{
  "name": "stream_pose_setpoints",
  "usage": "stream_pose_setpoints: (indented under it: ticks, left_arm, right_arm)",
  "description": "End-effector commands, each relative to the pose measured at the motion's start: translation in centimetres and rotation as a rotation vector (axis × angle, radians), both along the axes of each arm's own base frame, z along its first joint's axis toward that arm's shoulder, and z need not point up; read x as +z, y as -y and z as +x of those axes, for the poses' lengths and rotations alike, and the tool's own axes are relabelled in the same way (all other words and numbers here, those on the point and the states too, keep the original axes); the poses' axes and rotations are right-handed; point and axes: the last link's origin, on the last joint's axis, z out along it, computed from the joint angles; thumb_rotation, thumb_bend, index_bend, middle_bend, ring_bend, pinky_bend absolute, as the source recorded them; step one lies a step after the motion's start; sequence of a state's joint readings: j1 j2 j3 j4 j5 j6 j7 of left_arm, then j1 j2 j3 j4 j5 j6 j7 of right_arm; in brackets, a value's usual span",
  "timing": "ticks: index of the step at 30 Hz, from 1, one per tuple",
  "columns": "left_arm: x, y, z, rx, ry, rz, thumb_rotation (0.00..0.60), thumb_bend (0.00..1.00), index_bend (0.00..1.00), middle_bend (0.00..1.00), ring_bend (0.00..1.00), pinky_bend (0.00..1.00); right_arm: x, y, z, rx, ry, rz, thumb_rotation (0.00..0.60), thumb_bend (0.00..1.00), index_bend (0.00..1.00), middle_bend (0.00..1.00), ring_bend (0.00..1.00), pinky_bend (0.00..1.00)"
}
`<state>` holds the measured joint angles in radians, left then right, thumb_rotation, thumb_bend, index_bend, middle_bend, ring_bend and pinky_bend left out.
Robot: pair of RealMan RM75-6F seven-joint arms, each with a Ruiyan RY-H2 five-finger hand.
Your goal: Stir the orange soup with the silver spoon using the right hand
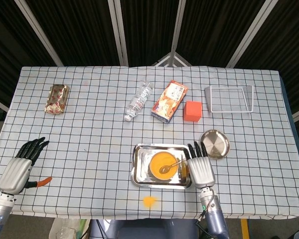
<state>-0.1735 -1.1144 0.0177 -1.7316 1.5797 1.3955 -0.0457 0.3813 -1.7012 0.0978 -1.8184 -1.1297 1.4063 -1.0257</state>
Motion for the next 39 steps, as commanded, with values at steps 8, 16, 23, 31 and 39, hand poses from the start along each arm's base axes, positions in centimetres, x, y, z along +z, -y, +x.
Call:
stream_pose_setpoints:
  ticks: [8, 16, 23, 31, 39]
  left_arm:
    - [0.0, 0.0, 0.0, 0.001, -0.002, 0.0, 0.6, 0.02, 0.0, 0.0, 0.0, 0.0]
    - [0.0, 0.0, -0.1, 0.004, -0.004, -0.003, 0.6, 0.02, 0.0, 0.0, 0.0, 0.0]
    - [0.0, 0.0, -0.1, 0.005, -0.004, -0.004, 0.6, 0.02, 0.0, 0.0, 0.0, 0.0]
    - [0.0, 0.0, -0.1, 0.009, -0.005, -0.007, 0.6, 0.02, 0.0, 0.0, 0.0, 0.0]
    - [0.0, -0.1, -0.1, 0.013, -0.001, -0.004, 0.6, 0.02, 0.0, 0.0, 0.0, 0.0]
  right_arm:
    - [-1.3, 0.4, -0.1, -0.041, 0.0, 0.038, 0.6, 0.89, 0.25, 0.13, 0.0, 0.0]
    - [-2.2, 0.1, -0.2, -0.044, -0.02, 0.059, 0.6, 0.96, 0.4, 0.13, 0.0, 0.0]
    - [-2.0, 0.0, -0.1, -0.042, -0.016, 0.049, 0.6, 0.96, 0.45, 0.13, 0.0, 0.0]
    - [-1.3, -0.2, -0.2, -0.045, -0.018, 0.037, 0.6, 0.96, 0.45, 0.13, 0.0, 0.0]
    - [-0.6, -1.4, -0.6, -0.039, -0.014, 0.043, 0.6, 0.96, 0.45, 0.13, 0.0, 0.0]
